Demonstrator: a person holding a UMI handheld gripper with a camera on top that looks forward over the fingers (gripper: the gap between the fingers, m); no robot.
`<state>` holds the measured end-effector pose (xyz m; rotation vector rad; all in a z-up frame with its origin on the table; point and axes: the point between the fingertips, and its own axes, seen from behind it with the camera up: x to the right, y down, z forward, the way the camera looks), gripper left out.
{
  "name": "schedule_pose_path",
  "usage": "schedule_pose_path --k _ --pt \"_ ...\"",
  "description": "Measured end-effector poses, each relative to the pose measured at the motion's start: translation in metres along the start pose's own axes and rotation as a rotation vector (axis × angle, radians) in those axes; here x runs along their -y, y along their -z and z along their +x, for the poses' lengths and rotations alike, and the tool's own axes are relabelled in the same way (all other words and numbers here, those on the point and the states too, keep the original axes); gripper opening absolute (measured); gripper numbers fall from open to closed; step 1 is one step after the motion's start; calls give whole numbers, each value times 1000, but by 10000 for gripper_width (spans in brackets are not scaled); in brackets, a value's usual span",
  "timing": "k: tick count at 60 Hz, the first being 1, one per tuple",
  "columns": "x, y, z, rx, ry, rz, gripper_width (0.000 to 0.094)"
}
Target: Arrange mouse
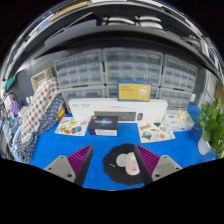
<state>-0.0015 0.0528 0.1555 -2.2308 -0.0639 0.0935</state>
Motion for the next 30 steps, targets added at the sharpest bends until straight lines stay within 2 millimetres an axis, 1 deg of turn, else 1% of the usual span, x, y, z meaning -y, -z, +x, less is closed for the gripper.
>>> schedule_pose_path --k 8,13,18,22,30 --pt "16 30 -32 27 15 23 834" --pt "24 43 -47 48 29 40 834" --pt "31 53 -57 52 36 57 833" --pt "32 58 -61 50 39 62 830" --pt "23 62 -68 39 29 49 833"
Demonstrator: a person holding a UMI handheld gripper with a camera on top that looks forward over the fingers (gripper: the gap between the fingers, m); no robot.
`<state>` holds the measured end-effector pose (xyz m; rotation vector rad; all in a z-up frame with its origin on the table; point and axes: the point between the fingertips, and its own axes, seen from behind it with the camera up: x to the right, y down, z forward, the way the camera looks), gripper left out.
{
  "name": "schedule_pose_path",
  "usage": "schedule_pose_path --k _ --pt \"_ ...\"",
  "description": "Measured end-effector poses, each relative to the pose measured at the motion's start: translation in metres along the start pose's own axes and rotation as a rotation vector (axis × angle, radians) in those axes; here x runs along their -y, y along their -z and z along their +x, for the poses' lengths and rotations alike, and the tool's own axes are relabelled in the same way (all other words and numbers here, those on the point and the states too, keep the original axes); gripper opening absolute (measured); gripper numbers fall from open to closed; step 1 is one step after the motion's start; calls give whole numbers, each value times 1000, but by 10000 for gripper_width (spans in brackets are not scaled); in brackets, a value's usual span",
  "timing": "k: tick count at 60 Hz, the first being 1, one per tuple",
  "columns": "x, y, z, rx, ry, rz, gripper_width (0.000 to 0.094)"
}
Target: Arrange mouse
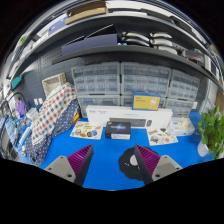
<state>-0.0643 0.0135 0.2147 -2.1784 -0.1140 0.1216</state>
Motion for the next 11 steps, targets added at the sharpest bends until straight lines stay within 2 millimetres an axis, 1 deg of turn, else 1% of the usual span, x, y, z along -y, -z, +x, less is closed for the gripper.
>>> schedule_pose_path --k 11 --pt "-14 -1 -8 -6 -13 -21 832"
